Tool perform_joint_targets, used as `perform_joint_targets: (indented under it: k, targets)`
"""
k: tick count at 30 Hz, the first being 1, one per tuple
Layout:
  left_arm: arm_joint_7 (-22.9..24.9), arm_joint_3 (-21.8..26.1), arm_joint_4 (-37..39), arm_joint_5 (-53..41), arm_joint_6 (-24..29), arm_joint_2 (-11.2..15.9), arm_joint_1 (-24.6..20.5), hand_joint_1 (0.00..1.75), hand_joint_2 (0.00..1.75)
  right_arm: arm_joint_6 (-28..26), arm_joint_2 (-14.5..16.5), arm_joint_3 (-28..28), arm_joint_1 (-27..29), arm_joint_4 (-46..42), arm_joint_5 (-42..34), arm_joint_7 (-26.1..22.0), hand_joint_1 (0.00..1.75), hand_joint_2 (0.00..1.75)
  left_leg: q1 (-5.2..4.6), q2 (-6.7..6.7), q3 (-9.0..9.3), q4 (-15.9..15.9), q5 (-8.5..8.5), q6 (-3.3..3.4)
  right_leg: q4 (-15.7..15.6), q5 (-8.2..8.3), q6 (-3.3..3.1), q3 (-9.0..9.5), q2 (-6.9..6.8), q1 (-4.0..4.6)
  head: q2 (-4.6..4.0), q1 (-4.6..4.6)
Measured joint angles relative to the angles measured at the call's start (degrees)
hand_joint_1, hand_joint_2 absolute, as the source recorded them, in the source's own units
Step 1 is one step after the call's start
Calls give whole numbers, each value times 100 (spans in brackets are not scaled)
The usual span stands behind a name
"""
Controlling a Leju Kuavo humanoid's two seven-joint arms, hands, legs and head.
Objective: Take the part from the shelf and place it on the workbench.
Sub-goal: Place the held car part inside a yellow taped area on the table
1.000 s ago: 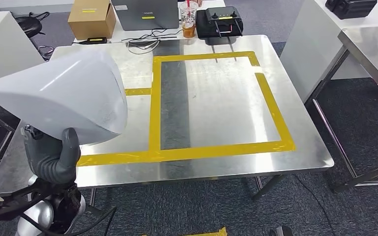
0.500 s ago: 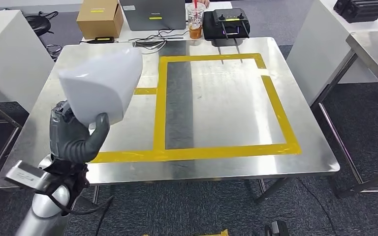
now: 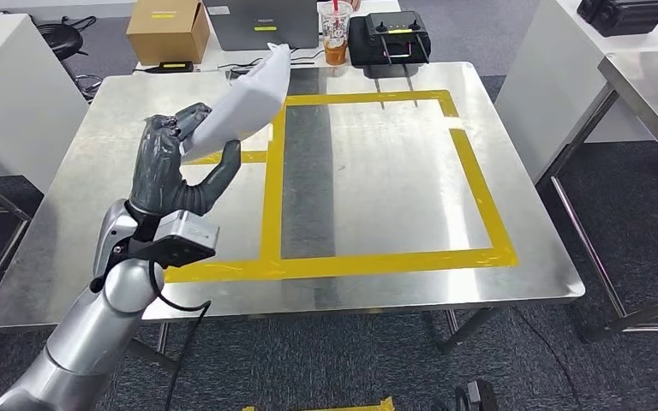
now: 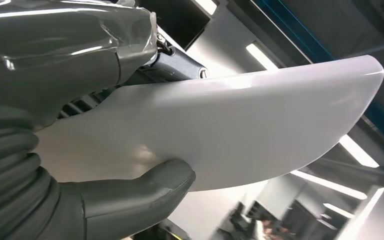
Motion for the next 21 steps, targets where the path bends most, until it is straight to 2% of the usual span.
perform_joint_targets:
  k: [2, 4, 5, 7, 8, 9, 10, 11, 12, 13, 14, 15, 18, 19, 21]
  targets:
    - [43, -75, 202, -137, 38, -28, -150, 168, 175, -5, 19, 28, -5, -1, -15, 1, 0, 0, -1, 0, 17, -63, 27, 41, -3, 6, 52, -19, -8, -7, 0, 1]
    - [90, -140, 351, -247, 63, -68, -291, 168, 175, -13, 30, 56, -8, -2, -22, 1, 0, 0, 21, 3, 57, -146, 75, 107, 217, -105, 68, -136, -4, -8, 0, 5]
    - [148, -187, 444, -337, 75, -92, -375, 168, 175, -20, 28, 69, -8, -2, -25, 2, 0, 0, 30, 3, 71, -173, 92, 131, 502, -227, 55, -282, 0, -10, 0, 10]
    - [339, -306, 722, -549, 74, -132, -573, 168, 175, -31, 21, 98, -10, -2, -29, 11, 0, 0, 17, -8, 66, -178, 94, 151, 1276, -502, 36, -674, 5, -9, 0, 13]
    - [456, -372, 904, -646, 45, -154, -679, 168, 175, -34, 20, 115, -11, -2, -29, 28, 0, 0, 15, -15, 66, -177, 93, 153, 1547, -567, 53, -821, 6, -12, 0, 13]
    - [567, -438, 1102, -728, 1, -184, -796, 168, 175, -33, 20, 133, -14, -2, -26, 52, 0, 0, 16, -24, 66, -174, 92, 153, 1617, -549, 91, -874, 5, -19, 0, 14]
    - [664, -506, 1317, -802, -56, -228, -922, 168, 175, -32, 20, 154, -21, -4, -23, 81, 0, 0, 20, -34, 68, -167, 90, 149, 1436, -439, 146, -805, 4, -32, 0, 14]
    - [743, -568, 1529, -867, -111, -280, -1056, 168, 175, -31, 20, 175, -30, -11, -20, 111, 0, 0, 25, -45, 67, -151, 83, 138, 1064, -273, 204, -637, 3, -49, 0, 15]
    - [812, -633, 1750, -936, -168, -337, -1197, 168, 175, -27, 20, 199, -45, -19, -17, 136, 0, 0, 19, -54, 54, -120, 67, 115, 644, -117, 241, -443, 3, -59, 0, 16]
    - [872, -693, 1966, -999, -227, -394, -1338, 168, 175, -23, 21, 222, -62, -27, -16, 157, 0, 0, 9, -60, 36, -84, 49, 87, 307, 5, 241, -283, 8, -66, 0, 13]
    - [925, -754, 2177, -1055, -282, -451, -1469, 168, 175, -18, 24, 245, -76, -35, -15, 175, 0, 0, -2, -63, 17, -54, 34, 59, 105, 72, 215, -186, 13, -62, 0, 11]
    - [972, -814, 2380, -1100, -337, -504, -1585, 168, 175, -10, 28, 266, -86, -39, -14, 189, 0, 0, -10, -63, 2, -38, 27, 33, 36, 90, 169, -153, 19, -49, 0, 10]
    - [1103, -971, 2917, -1223, -479, -635, -1855, 168, 175, 8, 47, 320, -94, -52, -12, 216, 0, 0, 12, -56, -37, 15, -17, -33, 28, 112, 68, -143, 27, -59, 0, 6]
    - [1150, -1021, 3088, -1268, -528, -672, -1947, 168, 175, 12, 52, 338, -99, -57, -12, 221, 0, 0, 24, -48, -110, 163, -108, -64, 23, 114, 41, -138, 27, -75, 0, -7]
    - [1237, -1133, 3441, -1336, -628, -746, -2113, 168, 175, 14, 56, 372, -112, -70, -12, 231, 0, 0, 48, -30, -418, 800, -414, -125, 21, 110, 6, -131, 27, -85, 0, -32]
